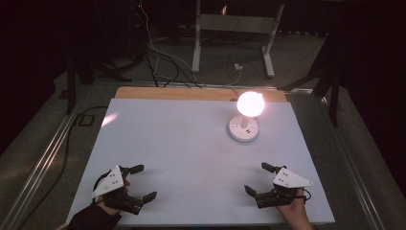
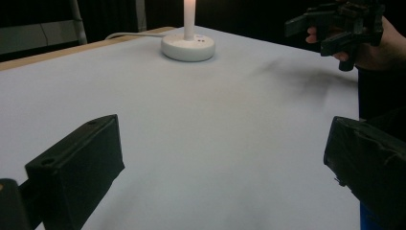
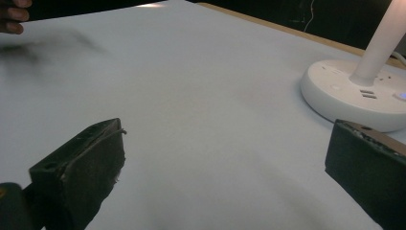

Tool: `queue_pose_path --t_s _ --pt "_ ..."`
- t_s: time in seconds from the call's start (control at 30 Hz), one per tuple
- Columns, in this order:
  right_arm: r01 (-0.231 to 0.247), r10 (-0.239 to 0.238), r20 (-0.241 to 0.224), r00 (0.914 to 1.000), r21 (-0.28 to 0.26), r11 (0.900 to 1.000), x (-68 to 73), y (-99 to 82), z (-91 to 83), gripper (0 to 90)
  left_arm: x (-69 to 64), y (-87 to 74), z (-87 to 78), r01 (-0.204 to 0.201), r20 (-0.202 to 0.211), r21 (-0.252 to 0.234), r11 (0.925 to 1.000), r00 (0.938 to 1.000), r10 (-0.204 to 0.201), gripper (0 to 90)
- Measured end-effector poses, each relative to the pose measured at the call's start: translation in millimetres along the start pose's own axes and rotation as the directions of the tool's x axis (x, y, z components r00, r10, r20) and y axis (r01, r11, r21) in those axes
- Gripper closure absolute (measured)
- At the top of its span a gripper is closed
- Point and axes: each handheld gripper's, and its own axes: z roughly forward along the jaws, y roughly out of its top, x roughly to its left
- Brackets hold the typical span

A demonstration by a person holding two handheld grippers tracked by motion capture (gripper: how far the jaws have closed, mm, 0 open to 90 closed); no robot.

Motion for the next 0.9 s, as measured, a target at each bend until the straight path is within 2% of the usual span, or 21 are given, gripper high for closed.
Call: queue_pose_path --t_s 0.2,0.7,0.9 --pt "-0.017 0.017 -0.011 0.9998 0.014 0.9997 -1.6 1.4 -0.8 0.0 -0.7 -0.1 0.8 -0.002 0.011 0.004 1.0000 0.9999 0.002 0.4" --pt "0.010 -0.011 0.007 0.9999 0.045 0.9989 2.2 1.1 3.8 0.0 -1.2 0.3 0.8 -0.005 0.014 0.004 1.0000 0.9999 0.005 0.4" --pt "-0.026 0.028 -0.021 0.9994 0.069 0.9972 0.9 3.2 3.8 0.0 -1.6 0.4 1.0 -0.004 0.018 0.004 1.0000 0.9998 0.004 0.4"
